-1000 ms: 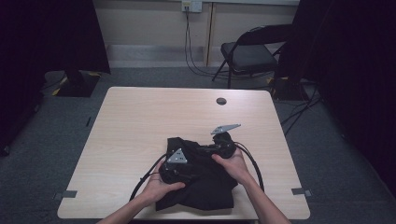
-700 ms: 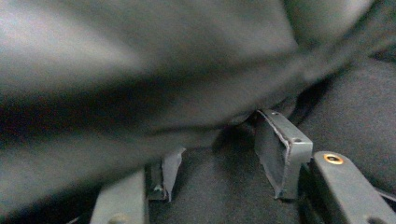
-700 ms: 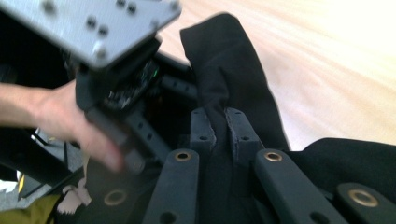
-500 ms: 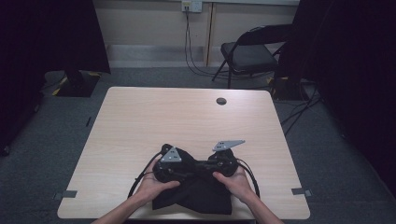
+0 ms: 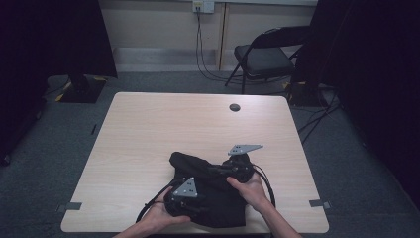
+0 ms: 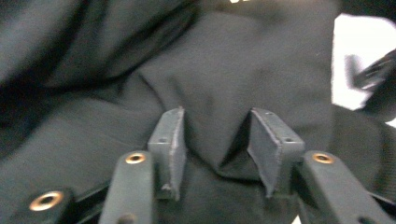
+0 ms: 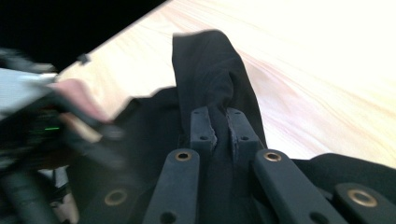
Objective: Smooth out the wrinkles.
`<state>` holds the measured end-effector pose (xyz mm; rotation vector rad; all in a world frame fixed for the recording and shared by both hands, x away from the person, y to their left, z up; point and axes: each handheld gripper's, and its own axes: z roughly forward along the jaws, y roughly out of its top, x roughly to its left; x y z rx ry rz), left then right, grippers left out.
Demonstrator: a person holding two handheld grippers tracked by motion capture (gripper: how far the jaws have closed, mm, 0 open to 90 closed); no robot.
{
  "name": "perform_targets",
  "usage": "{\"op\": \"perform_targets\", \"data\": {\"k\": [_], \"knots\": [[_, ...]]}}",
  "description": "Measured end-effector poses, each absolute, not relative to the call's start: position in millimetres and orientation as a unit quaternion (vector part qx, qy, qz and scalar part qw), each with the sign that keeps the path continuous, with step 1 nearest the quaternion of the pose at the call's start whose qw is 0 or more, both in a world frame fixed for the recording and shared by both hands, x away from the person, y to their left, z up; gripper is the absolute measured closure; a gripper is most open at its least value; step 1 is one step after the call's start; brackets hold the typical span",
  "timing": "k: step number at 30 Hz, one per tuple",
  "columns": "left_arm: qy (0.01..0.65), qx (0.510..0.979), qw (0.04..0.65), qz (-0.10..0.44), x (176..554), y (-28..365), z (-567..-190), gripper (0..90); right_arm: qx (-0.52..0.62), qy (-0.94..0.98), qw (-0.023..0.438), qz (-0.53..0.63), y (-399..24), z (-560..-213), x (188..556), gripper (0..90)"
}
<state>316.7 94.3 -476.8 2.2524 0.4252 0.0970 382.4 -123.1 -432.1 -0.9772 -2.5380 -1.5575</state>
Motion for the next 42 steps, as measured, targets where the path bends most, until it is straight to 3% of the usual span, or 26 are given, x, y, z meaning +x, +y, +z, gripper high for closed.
{"op": "perform_targets", "data": {"k": [6, 11, 13, 17, 19, 23, 26, 28, 31, 33, 36, 39, 42], "knots": [[0.205, 0.881, 0.409, 0.124, 331, 91, -483, 57.3, -0.282, -0.812, -0.002, -0.51, -113, -415, 362, 83.4], [0.203, 0.875, 0.415, 0.146, 332, 97, -486, 57.4, -0.287, -0.839, -0.014, -0.461, -114, -436, 339, 82.9], [0.217, 0.876, 0.412, 0.123, 327, 101, -481, 57.0, -0.291, -0.854, -0.037, -0.43, -114, -452, 336, 82.7], [0.223, 0.882, 0.413, 0.042, 311, 128, -455, 57.3, -0.292, -0.859, -0.028, -0.419, -112, -471, 336, 82.6], [0.219, 0.881, 0.417, 0.038, 307, 135, -449, 56.9, -0.291, -0.859, -0.031, -0.42, -111, -472, 335, 82.6], [0.202, 0.842, 0.499, 0.032, 314, 151, -420, 54.8, -0.288, -0.857, -0.031, -0.425, -112, -474, 337, 82.2], [0.174, 0.819, 0.544, 0.048, 321, 146, -392, 52.0, -0.286, -0.86, -0.041, -0.42, -109, -470, 332, 75.6], [0.161, 0.832, 0.527, 0.061, 330, 140, -383, 50.2, -0.281, -0.86, -0.052, -0.422, -108, -466, 325, 69.0], [0.212, 0.849, 0.481, 0.054, 351, 139, -400, 52.0, -0.272, -0.861, -0.059, -0.426, -110, -457, 314, 63.2], [0.231, 0.868, 0.434, 0.068, 358, 139, -423, 52.4, -0.269, -0.86, -0.056, -0.43, -114, -447, 309, 63.5], [0.23, 0.879, 0.414, 0.059, 353, 140, -451, 50.3, -0.266, -0.852, -0.065, -0.446, -125, -426, 298, 63.9], [0.215, 0.883, 0.415, 0.055, 348, 141, -455, 46.1, -0.28, -0.835, -0.094, -0.464, -136, -406, 305, 62.9], [0.2, 0.89, 0.405, 0.059, 346, 139, -455, 45.7, -0.315, -0.828, -0.11, -0.451, -143, -407, 328, 61.3]]}}
